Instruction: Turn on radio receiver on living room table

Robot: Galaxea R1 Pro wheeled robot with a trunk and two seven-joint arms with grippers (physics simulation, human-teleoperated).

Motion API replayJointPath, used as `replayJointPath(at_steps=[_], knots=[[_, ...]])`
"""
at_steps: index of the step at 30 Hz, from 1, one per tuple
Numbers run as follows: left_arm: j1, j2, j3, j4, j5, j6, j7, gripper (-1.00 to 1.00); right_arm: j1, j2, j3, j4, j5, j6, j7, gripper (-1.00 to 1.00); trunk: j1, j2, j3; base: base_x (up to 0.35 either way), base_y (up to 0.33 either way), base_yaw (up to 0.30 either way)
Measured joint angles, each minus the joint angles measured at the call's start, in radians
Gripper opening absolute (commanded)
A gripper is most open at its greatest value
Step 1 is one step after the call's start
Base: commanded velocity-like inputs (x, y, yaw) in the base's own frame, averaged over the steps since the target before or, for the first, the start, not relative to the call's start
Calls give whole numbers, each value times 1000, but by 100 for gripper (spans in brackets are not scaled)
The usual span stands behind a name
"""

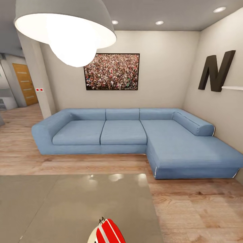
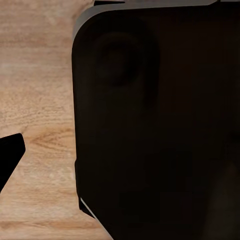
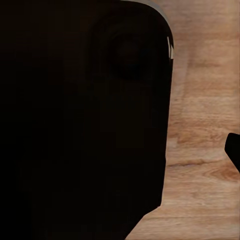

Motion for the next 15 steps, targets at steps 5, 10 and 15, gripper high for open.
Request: replayJointPath(at_steps=[5,10,15], knots=[[0,0,0,0,0,-1,0,100,0,0,0,0,0,0,0,100,0,0,0,0,0,0],[0,0,0,0,0,0,0,100,0,1,0,0,0,-1,0,100,0,0,0,0,0,0],[0,-1,0,-3,0,0,0,100,0,1,0,0,0,-2,0,100,0,0,0,0,0,0]])
